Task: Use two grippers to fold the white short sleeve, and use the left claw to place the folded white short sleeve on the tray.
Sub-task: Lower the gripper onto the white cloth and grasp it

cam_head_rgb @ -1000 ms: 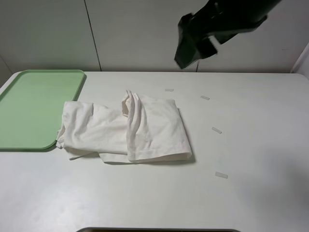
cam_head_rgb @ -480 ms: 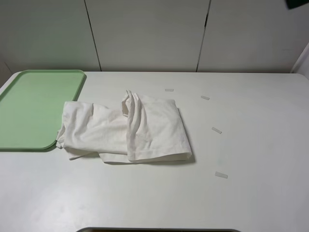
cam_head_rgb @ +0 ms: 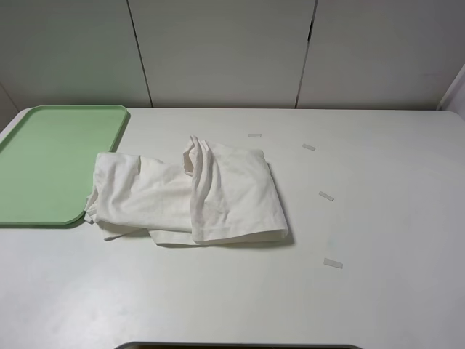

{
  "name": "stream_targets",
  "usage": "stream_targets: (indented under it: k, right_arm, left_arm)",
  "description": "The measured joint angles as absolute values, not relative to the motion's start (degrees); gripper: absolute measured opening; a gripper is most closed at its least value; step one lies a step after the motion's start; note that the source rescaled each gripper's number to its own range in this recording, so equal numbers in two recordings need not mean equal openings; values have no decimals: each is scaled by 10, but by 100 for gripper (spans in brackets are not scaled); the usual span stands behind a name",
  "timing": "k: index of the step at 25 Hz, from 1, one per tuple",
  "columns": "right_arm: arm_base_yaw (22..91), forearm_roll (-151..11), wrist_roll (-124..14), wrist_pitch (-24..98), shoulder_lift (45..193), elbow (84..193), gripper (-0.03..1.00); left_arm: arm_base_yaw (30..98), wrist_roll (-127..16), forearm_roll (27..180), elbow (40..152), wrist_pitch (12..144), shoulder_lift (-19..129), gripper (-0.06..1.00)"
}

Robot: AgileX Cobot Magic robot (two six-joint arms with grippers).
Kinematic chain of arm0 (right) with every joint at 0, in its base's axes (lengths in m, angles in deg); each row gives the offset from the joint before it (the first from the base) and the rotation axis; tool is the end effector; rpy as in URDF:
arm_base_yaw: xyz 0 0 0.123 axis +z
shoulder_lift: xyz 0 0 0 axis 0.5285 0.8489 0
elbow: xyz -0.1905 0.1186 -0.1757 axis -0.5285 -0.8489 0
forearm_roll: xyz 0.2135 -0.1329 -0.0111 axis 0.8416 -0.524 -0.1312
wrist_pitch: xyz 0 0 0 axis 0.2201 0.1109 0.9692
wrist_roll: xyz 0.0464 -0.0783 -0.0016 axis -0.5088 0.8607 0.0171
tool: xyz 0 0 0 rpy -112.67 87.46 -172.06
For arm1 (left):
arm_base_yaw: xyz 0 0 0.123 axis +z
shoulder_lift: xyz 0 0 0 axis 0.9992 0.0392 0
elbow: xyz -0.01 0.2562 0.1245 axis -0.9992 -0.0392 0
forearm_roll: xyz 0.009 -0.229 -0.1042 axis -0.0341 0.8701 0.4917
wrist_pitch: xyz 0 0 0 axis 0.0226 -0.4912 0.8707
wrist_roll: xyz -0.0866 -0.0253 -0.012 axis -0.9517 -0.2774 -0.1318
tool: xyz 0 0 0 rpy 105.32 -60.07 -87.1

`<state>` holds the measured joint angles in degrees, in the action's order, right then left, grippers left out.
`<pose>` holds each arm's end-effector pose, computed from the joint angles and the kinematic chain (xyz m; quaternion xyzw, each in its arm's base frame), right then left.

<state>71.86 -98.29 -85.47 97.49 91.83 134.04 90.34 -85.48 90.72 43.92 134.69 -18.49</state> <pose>0.0935 0.0395 0.4662 -0.2238 0.8425 0.0221 0.4895 -0.0035 -0.0013 0.2724 0.0111 0.8554 0.0219 0.5175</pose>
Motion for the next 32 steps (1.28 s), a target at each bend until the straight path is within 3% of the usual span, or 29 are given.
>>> stream_targets:
  k: [10,17,20,27,32]
  right_arm:
    - [701,-1033,-973,983,711,1132,100]
    - [614,-986,-979,984,660,1109,100]
    - [535,-922,-981,984,641,1104,100]
    - [465,-850,-983,984,623,1081,100]
    - [462,-865,-983,984,577,1040,100]
  left_arm:
    - [903,-855,907,439,1347,-185,100]
    - [903,-855,907,439,1347,-185,100]
    - [903,-855,907,439,1347,-185,100]
    - [903,-855,907,439,1347,-185,100]
    - [903,-855,907,439,1347,-185,100]
